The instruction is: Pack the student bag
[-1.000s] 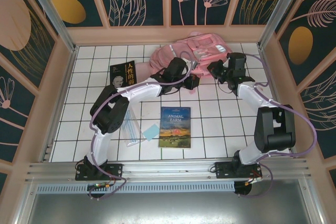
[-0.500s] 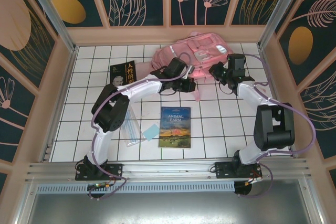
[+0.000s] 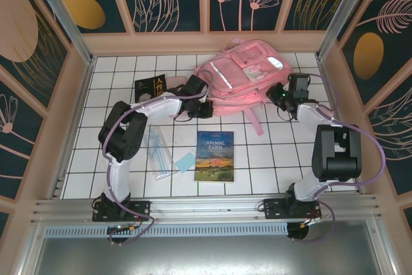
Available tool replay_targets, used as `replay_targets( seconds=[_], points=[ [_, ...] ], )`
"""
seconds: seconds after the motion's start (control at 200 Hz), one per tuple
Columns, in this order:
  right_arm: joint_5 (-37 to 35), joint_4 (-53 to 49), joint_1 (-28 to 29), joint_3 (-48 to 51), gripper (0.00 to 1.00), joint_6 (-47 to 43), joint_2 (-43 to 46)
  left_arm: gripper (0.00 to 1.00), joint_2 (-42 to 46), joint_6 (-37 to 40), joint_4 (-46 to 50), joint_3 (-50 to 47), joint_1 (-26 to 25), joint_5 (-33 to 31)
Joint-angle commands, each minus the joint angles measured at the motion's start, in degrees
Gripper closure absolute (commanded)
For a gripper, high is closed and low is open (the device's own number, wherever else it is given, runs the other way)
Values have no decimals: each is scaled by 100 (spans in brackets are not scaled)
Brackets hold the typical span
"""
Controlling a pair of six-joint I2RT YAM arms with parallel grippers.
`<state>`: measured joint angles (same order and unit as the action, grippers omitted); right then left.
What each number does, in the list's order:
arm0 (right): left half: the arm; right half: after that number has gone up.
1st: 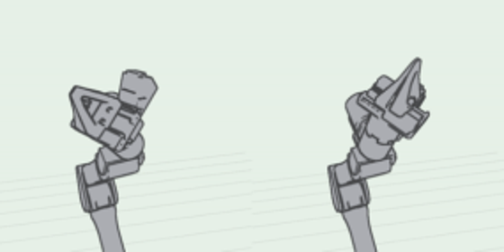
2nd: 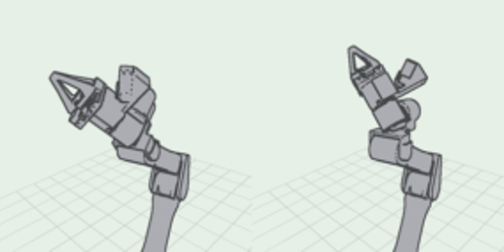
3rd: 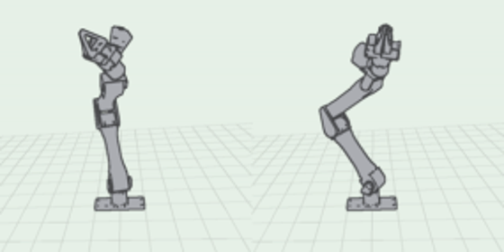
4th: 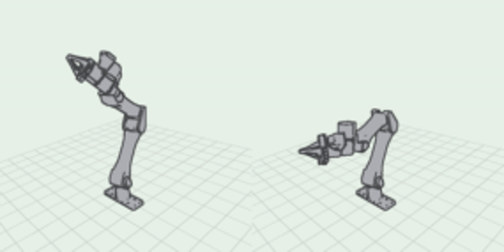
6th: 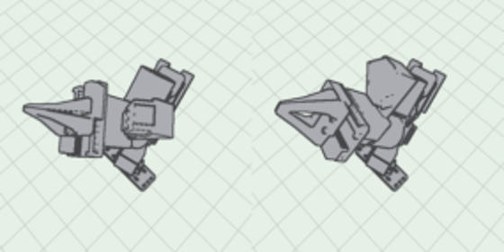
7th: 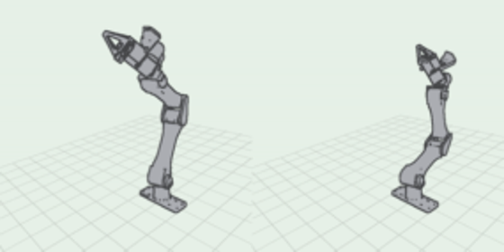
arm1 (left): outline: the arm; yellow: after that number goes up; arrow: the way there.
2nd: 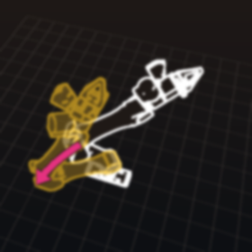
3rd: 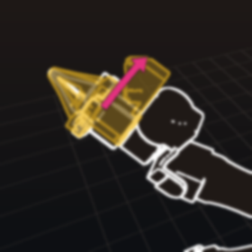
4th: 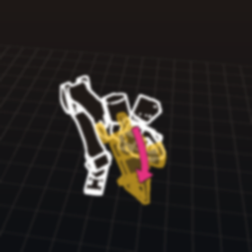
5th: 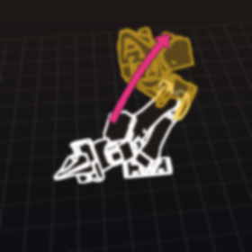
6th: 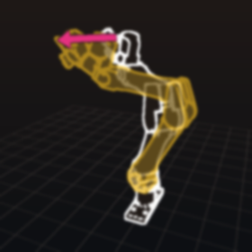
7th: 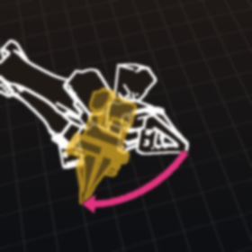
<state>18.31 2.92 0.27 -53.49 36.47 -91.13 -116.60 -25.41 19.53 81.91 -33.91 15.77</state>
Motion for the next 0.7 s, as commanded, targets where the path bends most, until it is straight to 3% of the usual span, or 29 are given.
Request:
replay_targets(
  seconds=[0.0, 0.11, 0.175, 0.25, 0.275, 0.305, 0.575, 0.695],
  points=[
    [-482, 942, -291, -257, 100, -307, -125, 100, 220, 148, 649, -35, 113, 15],
    [-48, 931, -291, -643, 99, -290, -475, 100, 304, -287, 10, -20, -71, 935],
    [207, 650, -289, -925, 64, -266, -640, 100, 317, -575, -407, 51, -298, 1199],
    [353, 115, -284, -1119, 35, -239, -646, 100, 226, -1008, -967, 217, -566, 1549],
    [379, -48, -290, -1107, 20, -235, -592, 100, 177, -1194, -1209, 264, -638, 1662],
    [405, -236, -291, -1053, 15, -231, -495, 100, 97, -1406, -1493, 331, -718, 1793],
    [875, -832, -287, 593, 11, 165, 1152, 100, -752, -2071, -2234, 1565, -1159, 1585],
    [896, -1020, -234, 963, 11, 405, 1760, 100, -965, -2045, -2077, 1912, -1240, 1400]
  ],
)
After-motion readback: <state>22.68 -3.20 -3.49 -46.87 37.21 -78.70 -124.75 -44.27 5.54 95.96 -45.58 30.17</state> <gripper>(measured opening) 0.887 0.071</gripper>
